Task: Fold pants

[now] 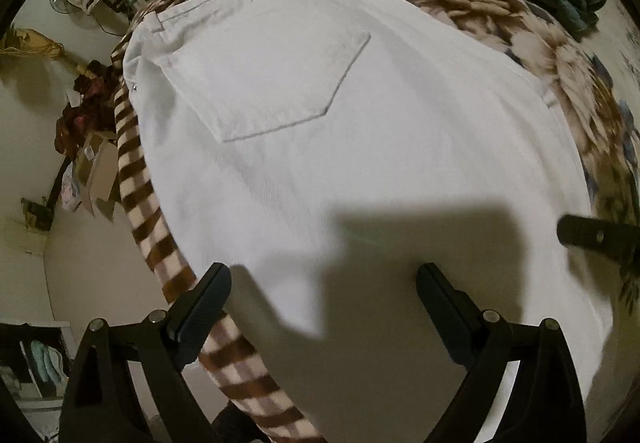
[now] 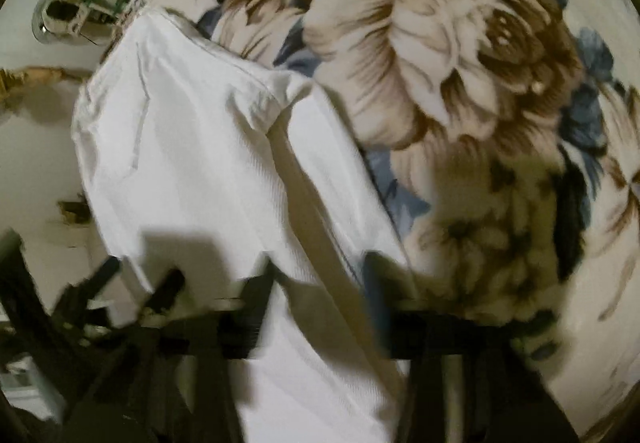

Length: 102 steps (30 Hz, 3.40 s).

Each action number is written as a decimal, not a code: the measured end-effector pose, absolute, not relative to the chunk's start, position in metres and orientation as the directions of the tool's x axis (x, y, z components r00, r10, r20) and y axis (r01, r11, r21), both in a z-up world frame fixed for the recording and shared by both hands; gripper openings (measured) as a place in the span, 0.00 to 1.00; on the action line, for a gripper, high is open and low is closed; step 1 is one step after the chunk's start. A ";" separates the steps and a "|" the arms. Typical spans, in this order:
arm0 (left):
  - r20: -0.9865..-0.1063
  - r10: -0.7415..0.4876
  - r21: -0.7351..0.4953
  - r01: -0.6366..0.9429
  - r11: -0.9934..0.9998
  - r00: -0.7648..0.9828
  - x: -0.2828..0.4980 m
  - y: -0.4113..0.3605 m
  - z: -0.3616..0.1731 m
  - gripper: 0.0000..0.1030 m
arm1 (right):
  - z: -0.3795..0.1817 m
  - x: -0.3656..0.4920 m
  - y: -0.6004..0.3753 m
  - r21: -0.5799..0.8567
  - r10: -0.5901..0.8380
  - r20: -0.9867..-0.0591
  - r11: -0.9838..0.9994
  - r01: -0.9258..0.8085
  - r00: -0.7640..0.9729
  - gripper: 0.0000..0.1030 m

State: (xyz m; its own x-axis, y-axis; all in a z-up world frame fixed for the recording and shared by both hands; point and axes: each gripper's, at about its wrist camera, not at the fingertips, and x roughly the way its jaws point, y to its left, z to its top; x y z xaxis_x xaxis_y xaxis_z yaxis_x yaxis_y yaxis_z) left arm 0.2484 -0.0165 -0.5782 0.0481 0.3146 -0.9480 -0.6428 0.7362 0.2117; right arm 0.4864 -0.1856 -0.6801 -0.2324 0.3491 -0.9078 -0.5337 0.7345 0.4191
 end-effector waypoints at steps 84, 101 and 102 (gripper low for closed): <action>-0.998 0.027 0.014 -0.205 0.979 0.061 0.219 -0.166 -0.619 1.00 | -0.697 0.060 -0.624 0.733 0.483 -0.633 0.123 0.669 0.605 0.53; -0.994 -0.063 -0.076 -0.144 0.987 0.093 0.225 -0.129 -0.597 1.00 | -0.729 0.051 -0.594 0.789 0.351 -0.550 -0.080 0.609 0.758 0.51; -0.993 -0.070 -0.083 -0.131 0.988 0.098 0.226 -0.129 -0.598 1.00 | -0.735 0.048 -0.594 0.801 0.328 -0.525 -0.122 0.586 0.786 0.51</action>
State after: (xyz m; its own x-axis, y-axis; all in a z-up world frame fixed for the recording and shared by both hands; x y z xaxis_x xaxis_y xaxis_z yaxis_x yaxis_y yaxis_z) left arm 0.2257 -0.1292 -0.5982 0.0978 -0.0702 -0.9927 -0.1311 0.9879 -0.0827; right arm 0.0481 -0.5945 -0.7351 0.7857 0.3279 -0.5246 0.5857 -0.1217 0.8013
